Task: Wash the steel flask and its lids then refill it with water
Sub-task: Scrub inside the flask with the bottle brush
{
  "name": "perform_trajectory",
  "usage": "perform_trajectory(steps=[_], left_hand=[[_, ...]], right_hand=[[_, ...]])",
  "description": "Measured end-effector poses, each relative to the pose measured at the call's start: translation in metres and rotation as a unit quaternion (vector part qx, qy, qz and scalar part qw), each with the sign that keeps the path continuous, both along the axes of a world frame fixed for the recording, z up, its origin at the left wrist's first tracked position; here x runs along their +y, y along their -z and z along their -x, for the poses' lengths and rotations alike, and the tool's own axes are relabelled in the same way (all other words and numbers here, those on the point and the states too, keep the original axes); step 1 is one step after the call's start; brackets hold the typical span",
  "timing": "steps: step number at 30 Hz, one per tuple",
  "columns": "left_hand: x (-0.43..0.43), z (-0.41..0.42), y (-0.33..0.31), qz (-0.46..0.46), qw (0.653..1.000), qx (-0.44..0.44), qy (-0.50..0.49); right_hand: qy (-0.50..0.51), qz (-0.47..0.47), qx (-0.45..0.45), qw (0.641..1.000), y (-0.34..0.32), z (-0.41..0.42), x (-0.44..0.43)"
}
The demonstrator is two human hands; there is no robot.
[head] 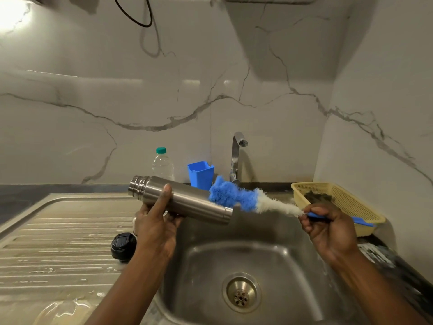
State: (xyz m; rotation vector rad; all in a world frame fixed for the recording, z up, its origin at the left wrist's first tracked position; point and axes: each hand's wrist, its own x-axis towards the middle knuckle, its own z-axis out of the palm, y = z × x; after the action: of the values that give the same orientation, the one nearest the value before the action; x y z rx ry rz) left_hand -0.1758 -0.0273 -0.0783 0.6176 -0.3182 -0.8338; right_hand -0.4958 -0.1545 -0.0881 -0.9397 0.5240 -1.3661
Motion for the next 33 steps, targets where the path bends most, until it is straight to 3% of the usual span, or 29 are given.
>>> perform_trajectory(steps=[5,10,14,19,24,29,33], left_hand=[[0.0,-0.008,-0.001,0.025,1.0,0.008,-0.001],[0.0,0.0,0.001,0.011,1.0,0.008,0.016],[0.0,-0.002,-0.001,0.021,0.999,0.019,0.025],[0.0,0.012,-0.003,0.016,0.998,-0.009,0.065],[0.003,0.009,-0.006,0.029,0.997,-0.012,0.071],[0.003,0.021,-0.001,0.006,0.994,-0.03,0.106],[0.002,0.017,0.0,0.007,0.995,-0.033,0.096]], right_hand=[[0.017,-0.015,-0.034,0.999,-0.006,0.01,-0.002],[-0.022,-0.008,0.005,1.0,0.001,-0.004,0.001],[0.003,-0.009,-0.02,1.0,-0.007,0.006,0.001],[-0.047,-0.022,0.008,0.999,0.002,-0.008,0.004],[-0.012,-0.041,-0.013,0.999,-0.004,0.003,0.003],[-0.068,-0.069,0.0,0.995,0.0,-0.019,0.012],[-0.04,-0.066,-0.002,0.997,-0.002,-0.01,0.008]])
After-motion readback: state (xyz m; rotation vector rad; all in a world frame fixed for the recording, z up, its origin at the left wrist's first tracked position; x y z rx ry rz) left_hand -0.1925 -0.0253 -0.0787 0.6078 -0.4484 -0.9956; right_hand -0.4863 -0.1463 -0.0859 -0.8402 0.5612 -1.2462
